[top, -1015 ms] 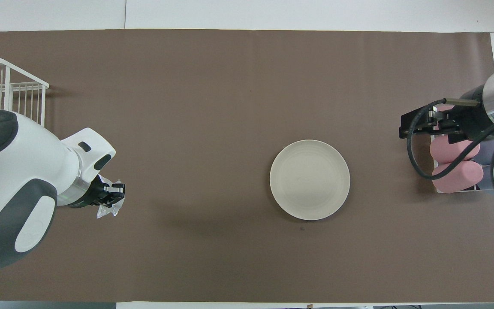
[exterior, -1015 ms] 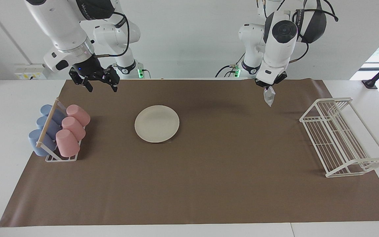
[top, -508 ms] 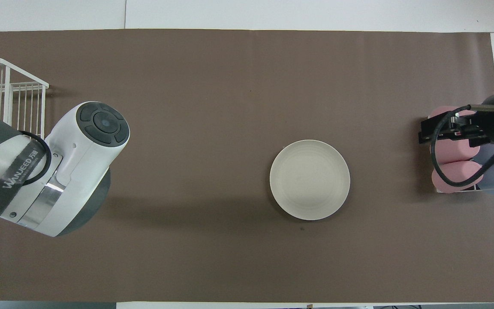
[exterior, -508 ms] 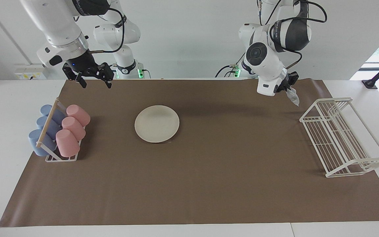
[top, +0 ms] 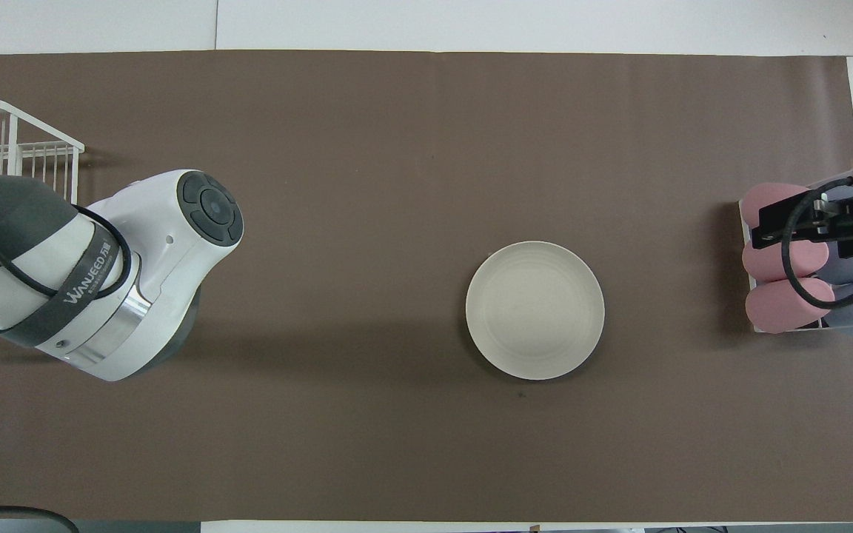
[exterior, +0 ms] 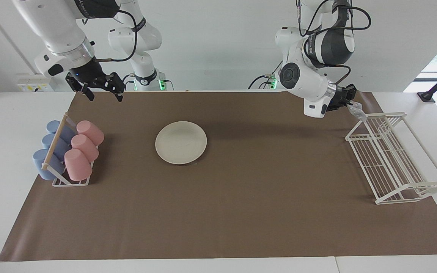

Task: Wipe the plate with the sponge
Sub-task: 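Lower the scrubber into the wire rack and open the left gripper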

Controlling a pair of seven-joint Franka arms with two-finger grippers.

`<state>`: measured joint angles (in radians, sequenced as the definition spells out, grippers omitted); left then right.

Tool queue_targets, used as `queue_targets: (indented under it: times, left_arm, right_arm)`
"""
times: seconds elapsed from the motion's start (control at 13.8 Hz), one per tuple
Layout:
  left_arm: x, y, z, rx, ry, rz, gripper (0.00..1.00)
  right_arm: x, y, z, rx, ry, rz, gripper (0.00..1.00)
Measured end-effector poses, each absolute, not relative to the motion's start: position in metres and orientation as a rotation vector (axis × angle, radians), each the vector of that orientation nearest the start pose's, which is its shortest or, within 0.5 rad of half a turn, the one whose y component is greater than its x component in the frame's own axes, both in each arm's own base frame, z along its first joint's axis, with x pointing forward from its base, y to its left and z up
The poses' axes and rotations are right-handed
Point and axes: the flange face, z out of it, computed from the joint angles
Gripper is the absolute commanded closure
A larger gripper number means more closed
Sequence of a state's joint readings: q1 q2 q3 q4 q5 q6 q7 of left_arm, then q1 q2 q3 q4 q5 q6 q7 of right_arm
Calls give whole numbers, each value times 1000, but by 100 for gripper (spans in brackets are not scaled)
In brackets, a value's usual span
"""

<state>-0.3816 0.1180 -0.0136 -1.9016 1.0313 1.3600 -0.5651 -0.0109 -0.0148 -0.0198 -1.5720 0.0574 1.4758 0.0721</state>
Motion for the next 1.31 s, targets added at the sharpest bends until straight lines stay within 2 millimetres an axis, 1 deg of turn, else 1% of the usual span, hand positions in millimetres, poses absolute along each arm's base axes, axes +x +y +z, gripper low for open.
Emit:
queue_targets:
  times: [0.07, 0.29, 0.36, 0.44, 0.51, 0.65, 0.87, 1.16, 1.23, 1.31]
  left_arm:
    - [544, -98, 450, -1911, -21, 55, 100]
    - [592, -76, 416, -1871, -23, 62, 100]
    - [605, -68, 403, -1856, -12, 57, 100]
    - [614, -58, 392, -1847, -7, 61, 100]
    - [619, -49, 384, -1850, -5, 64, 100]
    - [623, -40, 379, -1863, -3, 62, 100]
    - [623, -37, 377, -1883, -23, 48, 100]
    - [624, -39, 374, -1916, -38, 32, 100]
    - [624, -39, 373, -1919, -39, 32, 94]
    - [624, -40, 373, -1921, -39, 32, 69]
  right_arm:
    - [540, -13, 624, -3079, 131, 124, 0]
    - [539, -24, 624, -3078, 97, 120, 0]
    - [539, -28, 624, -3078, 99, 119, 0]
    - [539, -30, 624, -3077, 104, 119, 0]
    - [539, -31, 624, -3077, 107, 119, 0]
    - [539, -31, 625, -3077, 108, 117, 0]
    - [541, -32, 626, -3079, 109, 90, 0]
    - [541, -32, 626, -3079, 108, 88, 0]
    - [541, -31, 626, -3079, 108, 88, 0]
    - [541, -31, 626, -3079, 108, 88, 0]
